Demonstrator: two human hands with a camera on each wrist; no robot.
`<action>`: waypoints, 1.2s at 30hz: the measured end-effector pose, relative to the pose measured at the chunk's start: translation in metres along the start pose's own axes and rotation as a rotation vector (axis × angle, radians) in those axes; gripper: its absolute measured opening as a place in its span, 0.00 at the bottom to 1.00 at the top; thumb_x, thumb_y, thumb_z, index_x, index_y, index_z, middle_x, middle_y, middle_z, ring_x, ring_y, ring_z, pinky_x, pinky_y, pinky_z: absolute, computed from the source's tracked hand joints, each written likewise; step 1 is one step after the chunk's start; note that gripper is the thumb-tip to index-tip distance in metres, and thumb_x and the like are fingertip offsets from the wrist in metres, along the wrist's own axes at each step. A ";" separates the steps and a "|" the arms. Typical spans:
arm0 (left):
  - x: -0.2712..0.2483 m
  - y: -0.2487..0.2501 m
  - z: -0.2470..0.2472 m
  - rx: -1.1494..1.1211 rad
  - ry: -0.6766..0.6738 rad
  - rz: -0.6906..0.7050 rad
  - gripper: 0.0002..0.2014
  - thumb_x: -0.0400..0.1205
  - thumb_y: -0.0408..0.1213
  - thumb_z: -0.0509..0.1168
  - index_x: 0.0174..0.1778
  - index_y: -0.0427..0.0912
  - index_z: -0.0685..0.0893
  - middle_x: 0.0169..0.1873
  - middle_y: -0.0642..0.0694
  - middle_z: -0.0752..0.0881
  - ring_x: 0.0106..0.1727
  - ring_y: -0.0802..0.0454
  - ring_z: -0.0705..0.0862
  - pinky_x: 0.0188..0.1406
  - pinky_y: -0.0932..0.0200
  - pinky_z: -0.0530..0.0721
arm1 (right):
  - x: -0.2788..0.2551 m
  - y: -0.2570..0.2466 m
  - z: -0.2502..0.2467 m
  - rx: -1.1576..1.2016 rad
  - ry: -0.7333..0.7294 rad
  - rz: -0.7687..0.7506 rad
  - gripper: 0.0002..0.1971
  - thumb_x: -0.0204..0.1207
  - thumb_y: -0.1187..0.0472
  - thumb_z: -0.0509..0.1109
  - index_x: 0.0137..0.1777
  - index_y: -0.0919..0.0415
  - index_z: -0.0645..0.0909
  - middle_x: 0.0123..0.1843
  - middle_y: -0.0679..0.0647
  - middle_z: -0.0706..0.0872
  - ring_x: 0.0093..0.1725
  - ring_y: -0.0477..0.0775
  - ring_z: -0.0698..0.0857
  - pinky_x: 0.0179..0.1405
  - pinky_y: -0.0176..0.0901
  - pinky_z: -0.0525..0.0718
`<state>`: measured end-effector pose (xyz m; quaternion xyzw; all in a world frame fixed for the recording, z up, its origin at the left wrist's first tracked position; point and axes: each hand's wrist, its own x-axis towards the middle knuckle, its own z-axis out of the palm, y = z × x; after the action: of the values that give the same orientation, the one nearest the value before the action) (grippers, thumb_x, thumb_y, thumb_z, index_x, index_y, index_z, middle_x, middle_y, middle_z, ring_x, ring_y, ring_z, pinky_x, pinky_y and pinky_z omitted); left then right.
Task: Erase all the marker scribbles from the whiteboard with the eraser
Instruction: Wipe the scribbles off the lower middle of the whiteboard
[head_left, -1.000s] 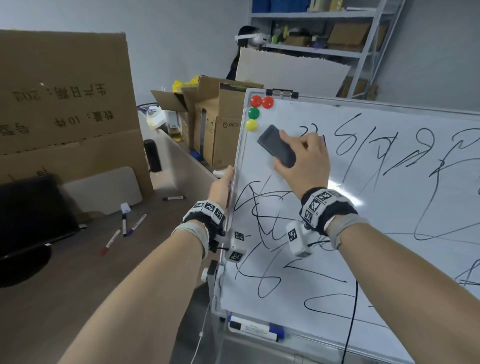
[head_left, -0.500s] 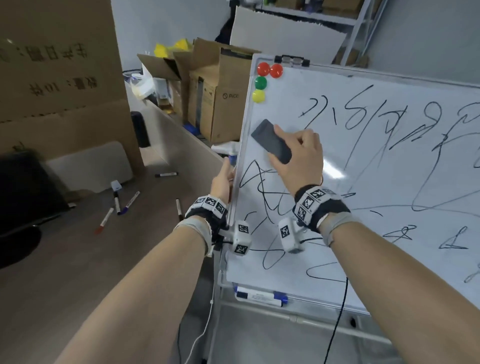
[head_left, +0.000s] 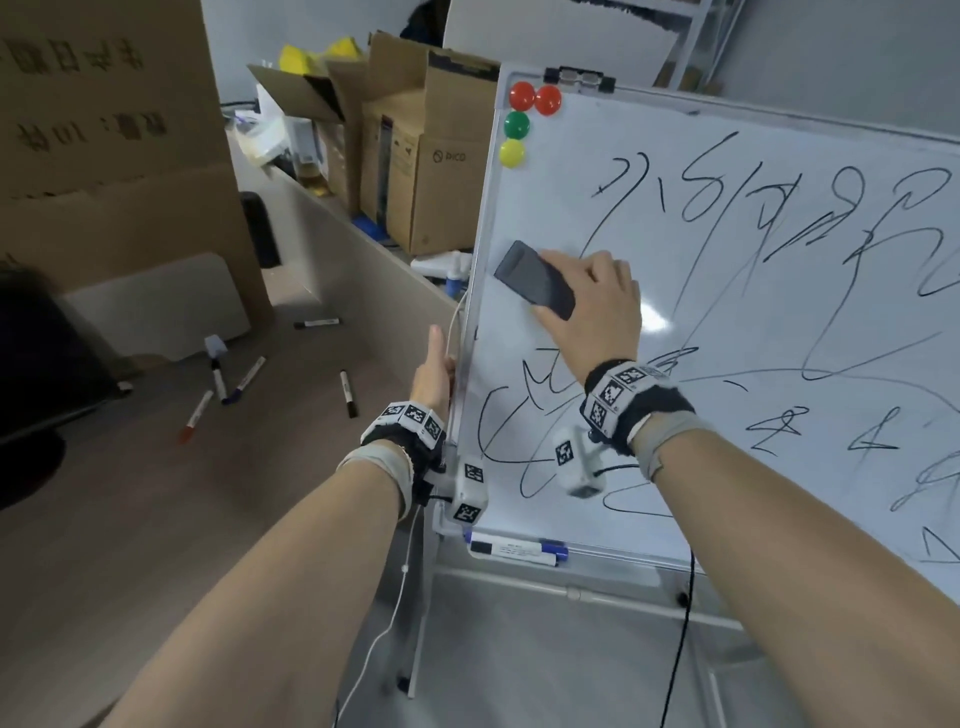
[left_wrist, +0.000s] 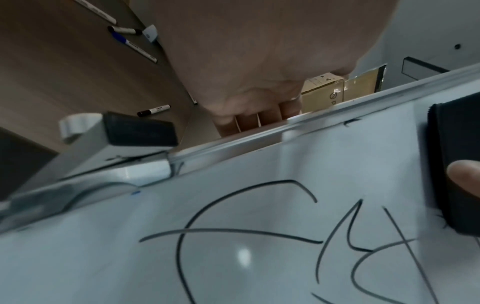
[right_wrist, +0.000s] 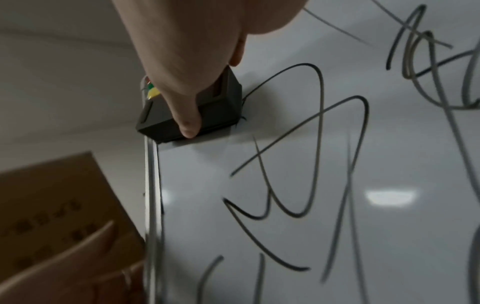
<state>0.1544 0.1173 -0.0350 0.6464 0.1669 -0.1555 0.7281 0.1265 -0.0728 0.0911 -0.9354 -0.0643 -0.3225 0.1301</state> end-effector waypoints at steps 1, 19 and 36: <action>-0.002 -0.002 -0.001 -0.006 0.024 -0.007 0.67 0.53 0.91 0.49 0.67 0.34 0.86 0.63 0.35 0.88 0.65 0.34 0.85 0.76 0.36 0.74 | -0.005 -0.002 0.004 -0.003 -0.021 -0.032 0.30 0.71 0.48 0.76 0.75 0.42 0.76 0.55 0.51 0.77 0.56 0.58 0.74 0.57 0.54 0.76; -0.069 -0.028 0.005 0.082 0.205 0.026 0.53 0.77 0.77 0.39 0.73 0.33 0.80 0.72 0.40 0.82 0.72 0.43 0.80 0.79 0.48 0.70 | -0.027 -0.003 0.019 0.044 -0.050 -0.262 0.30 0.67 0.50 0.80 0.71 0.46 0.81 0.51 0.55 0.78 0.53 0.61 0.76 0.51 0.54 0.76; -0.065 -0.020 0.007 0.217 0.141 0.029 0.47 0.84 0.69 0.33 0.77 0.34 0.76 0.76 0.38 0.77 0.78 0.41 0.74 0.78 0.49 0.65 | -0.044 -0.011 0.021 -0.139 -0.059 -0.190 0.29 0.69 0.47 0.77 0.72 0.44 0.78 0.51 0.53 0.79 0.51 0.58 0.77 0.53 0.53 0.72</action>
<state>0.0878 0.1088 -0.0230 0.7331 0.1905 -0.1164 0.6424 0.1021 -0.0580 0.0495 -0.9410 -0.1341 -0.3092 0.0316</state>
